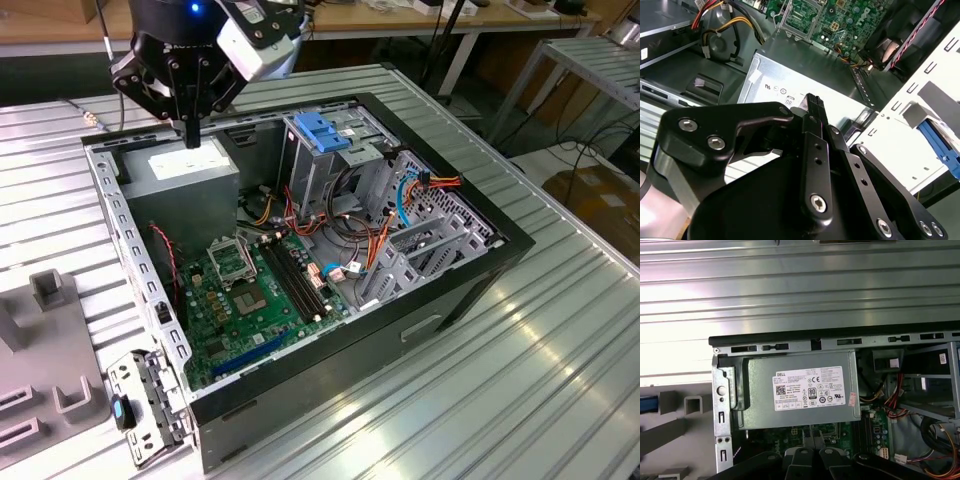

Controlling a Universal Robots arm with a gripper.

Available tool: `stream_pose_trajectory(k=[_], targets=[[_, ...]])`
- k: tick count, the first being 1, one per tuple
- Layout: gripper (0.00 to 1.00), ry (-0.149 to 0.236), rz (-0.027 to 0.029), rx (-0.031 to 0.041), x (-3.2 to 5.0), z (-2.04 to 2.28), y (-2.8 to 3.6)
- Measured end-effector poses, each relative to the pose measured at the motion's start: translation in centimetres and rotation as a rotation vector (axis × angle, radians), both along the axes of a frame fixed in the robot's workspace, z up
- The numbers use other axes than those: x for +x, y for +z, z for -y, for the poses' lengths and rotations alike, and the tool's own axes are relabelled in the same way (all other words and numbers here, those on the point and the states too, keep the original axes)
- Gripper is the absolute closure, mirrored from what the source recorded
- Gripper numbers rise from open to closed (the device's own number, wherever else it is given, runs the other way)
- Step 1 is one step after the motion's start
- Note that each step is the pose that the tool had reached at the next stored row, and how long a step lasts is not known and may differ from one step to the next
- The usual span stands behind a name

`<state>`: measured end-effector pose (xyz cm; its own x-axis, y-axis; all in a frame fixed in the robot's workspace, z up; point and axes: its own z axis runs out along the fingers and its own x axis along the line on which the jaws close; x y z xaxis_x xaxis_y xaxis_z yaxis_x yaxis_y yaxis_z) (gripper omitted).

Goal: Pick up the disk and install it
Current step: 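Reach for the disk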

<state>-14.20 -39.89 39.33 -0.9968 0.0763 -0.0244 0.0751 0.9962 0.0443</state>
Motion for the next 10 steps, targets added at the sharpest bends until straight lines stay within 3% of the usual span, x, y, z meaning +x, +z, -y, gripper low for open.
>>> stream_pose_trajectory(k=[10], targets=[[0.89, 0.0, 0.0, 0.0001, -0.37, 0.0, 0.0]])
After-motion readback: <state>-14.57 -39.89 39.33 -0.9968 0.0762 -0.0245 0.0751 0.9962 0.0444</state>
